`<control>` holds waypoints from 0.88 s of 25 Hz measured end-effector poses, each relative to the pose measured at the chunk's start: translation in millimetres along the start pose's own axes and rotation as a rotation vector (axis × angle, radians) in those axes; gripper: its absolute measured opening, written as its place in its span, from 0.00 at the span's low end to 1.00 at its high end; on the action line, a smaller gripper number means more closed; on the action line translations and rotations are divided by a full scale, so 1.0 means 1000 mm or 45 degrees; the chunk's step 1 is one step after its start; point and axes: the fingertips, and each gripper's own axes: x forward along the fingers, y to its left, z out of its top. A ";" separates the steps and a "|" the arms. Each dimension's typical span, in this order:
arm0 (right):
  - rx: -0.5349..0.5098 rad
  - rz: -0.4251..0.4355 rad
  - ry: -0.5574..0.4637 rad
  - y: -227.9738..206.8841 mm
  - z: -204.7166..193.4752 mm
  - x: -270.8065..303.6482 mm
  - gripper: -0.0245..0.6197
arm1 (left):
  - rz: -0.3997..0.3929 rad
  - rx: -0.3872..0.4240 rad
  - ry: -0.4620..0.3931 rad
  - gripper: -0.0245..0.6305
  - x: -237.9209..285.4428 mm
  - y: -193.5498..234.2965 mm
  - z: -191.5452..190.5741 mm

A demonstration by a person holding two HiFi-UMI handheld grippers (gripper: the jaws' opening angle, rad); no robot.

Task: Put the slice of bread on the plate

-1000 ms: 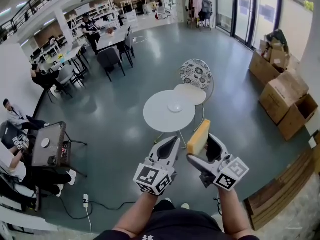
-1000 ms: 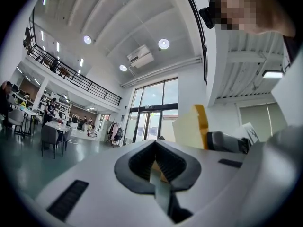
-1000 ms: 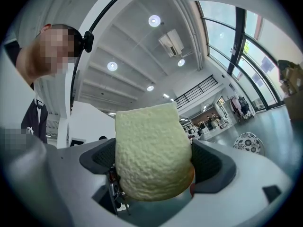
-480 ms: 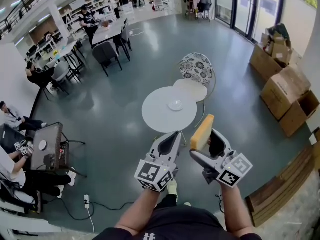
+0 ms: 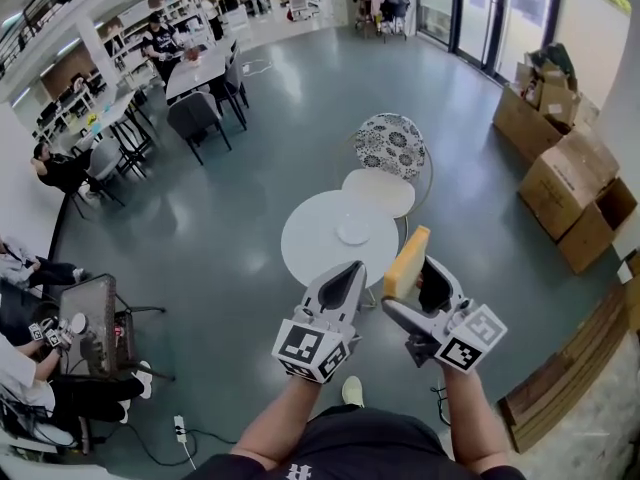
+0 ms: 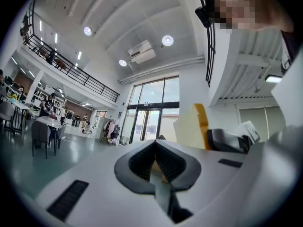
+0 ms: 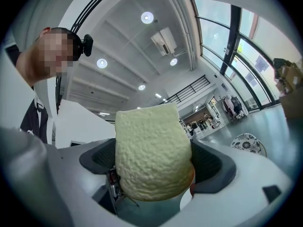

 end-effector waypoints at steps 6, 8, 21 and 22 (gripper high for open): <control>0.004 -0.029 -0.011 -0.027 -0.004 0.047 0.82 | -0.017 0.006 0.007 0.05 0.026 0.053 0.000; 0.007 -0.031 -0.005 -0.035 -0.006 0.061 0.82 | -0.022 0.003 0.012 0.05 0.034 0.066 -0.001; 0.061 0.013 0.029 -0.123 -0.006 0.130 0.82 | 0.047 -0.015 0.017 0.05 0.105 0.139 -0.017; 0.069 0.021 0.034 -0.134 -0.005 0.136 0.82 | 0.054 -0.013 0.020 0.05 0.114 0.145 -0.019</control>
